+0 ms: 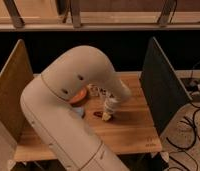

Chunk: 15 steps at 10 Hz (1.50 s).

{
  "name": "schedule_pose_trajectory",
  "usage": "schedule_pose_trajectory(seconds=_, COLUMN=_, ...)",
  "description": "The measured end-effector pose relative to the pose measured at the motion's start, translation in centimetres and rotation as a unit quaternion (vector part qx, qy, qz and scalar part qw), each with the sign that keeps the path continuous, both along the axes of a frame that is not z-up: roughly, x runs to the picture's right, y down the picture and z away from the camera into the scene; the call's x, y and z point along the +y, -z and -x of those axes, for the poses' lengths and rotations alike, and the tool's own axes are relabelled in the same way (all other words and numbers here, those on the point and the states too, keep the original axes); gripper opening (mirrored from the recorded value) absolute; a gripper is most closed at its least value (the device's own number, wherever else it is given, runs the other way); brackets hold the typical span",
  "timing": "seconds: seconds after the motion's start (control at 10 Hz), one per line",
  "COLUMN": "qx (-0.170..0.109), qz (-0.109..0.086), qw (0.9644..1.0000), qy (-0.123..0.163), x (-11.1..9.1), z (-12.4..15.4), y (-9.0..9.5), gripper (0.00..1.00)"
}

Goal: Place the pepper on the white sponge

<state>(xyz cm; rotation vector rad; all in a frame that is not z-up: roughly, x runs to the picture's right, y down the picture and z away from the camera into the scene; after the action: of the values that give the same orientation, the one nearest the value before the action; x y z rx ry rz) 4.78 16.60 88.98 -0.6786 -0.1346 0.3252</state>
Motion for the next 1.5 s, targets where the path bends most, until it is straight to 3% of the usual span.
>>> schedule_pose_trajectory(seconds=0.2, qx=0.001, qz=-0.004, qw=1.0, qy=0.004, x=-0.4, z=0.1, y=0.1, gripper=0.04)
schedule_pose_trajectory(seconds=0.3, qx=0.0, qz=-0.011, qw=0.9999, qy=0.01, x=-1.1, z=0.5, y=0.2, gripper=0.0)
schedule_pose_trajectory(seconds=0.7, qx=-0.026, qz=-0.038, qw=0.9966, qy=0.068, x=-4.2, z=4.2, y=0.8, gripper=0.0)
schedule_pose_trajectory(seconds=0.9, qx=-0.042, qz=-0.04, qw=0.9943, qy=0.089, x=-4.5, z=6.0, y=0.6, gripper=0.0)
schedule_pose_trajectory(seconds=1.3, qx=-0.071, qz=-0.051, qw=0.9876, qy=0.13, x=-6.1, z=9.6, y=0.2, gripper=0.0)
schedule_pose_trajectory(seconds=1.4, qx=-0.089, qz=-0.058, qw=0.9813, qy=0.16, x=-7.3, z=12.5, y=0.0, gripper=0.0)
schedule_pose_trajectory(seconds=1.5, qx=-0.099, qz=-0.057, qw=0.9787, qy=0.171, x=-7.5, z=14.2, y=0.0, gripper=0.0)
